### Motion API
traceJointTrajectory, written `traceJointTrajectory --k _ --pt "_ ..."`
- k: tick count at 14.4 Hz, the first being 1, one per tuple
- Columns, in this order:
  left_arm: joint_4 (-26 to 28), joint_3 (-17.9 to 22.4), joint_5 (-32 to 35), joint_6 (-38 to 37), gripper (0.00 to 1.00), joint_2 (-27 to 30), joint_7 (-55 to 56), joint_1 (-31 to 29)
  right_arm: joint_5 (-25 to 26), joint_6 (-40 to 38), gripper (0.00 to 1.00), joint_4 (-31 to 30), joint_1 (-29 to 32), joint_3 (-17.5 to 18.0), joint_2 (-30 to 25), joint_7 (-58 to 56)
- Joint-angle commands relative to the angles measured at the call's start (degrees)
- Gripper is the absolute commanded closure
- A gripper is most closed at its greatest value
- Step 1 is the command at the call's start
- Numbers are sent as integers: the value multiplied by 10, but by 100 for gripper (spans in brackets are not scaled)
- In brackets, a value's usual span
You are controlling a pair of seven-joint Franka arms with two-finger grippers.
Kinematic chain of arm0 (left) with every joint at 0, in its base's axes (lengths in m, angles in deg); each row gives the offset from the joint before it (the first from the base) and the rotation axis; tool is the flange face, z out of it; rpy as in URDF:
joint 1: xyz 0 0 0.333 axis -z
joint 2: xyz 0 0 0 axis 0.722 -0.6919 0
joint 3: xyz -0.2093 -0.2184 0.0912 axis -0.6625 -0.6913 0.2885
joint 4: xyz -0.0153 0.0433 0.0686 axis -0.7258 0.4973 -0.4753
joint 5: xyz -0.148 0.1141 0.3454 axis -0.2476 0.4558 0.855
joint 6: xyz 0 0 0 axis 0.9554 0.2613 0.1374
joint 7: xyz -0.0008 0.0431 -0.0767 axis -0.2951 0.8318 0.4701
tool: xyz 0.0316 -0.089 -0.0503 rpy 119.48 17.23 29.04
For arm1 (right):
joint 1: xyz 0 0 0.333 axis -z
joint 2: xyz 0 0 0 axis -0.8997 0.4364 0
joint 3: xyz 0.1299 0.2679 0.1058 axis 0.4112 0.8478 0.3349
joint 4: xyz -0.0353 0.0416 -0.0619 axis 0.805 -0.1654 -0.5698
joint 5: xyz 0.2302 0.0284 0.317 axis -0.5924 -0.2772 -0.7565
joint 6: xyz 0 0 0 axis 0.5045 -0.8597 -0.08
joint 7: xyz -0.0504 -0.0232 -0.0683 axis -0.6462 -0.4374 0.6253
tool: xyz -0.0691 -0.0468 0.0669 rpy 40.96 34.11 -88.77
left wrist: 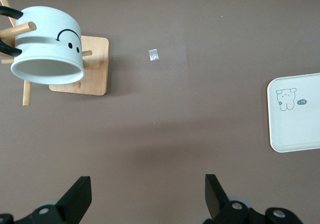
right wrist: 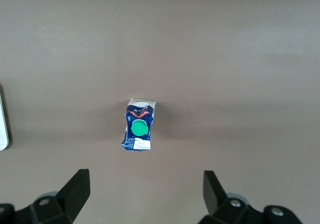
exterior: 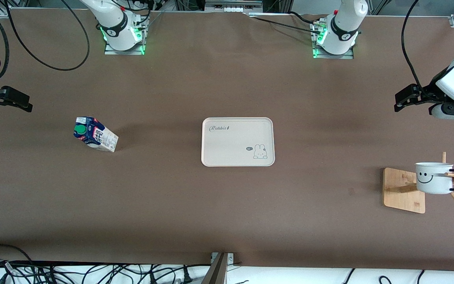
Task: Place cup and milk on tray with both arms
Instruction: 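Reach the right gripper to the blue milk carton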
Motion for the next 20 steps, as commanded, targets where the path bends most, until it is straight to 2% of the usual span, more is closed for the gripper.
traceJointTrajectory --k 1,14,18,20 --pt "-15 0 -6 -6 0 -5 -5 -1 -7 -2 0 -10 -2 -1 -11 -5" --pt "-14 0 -7 -7 0 -6 -6 -2 -11 -16 0 -12 -5 1 -5 -2" --pt "-13 0 -6 -6 0 -7 -7 -5 -11 -59 0 -15 -6 1 11 -5" --pt "10 0 -7 9 0 7 -7 -7 -11 -84 0 -15 -6 1 32 -5"
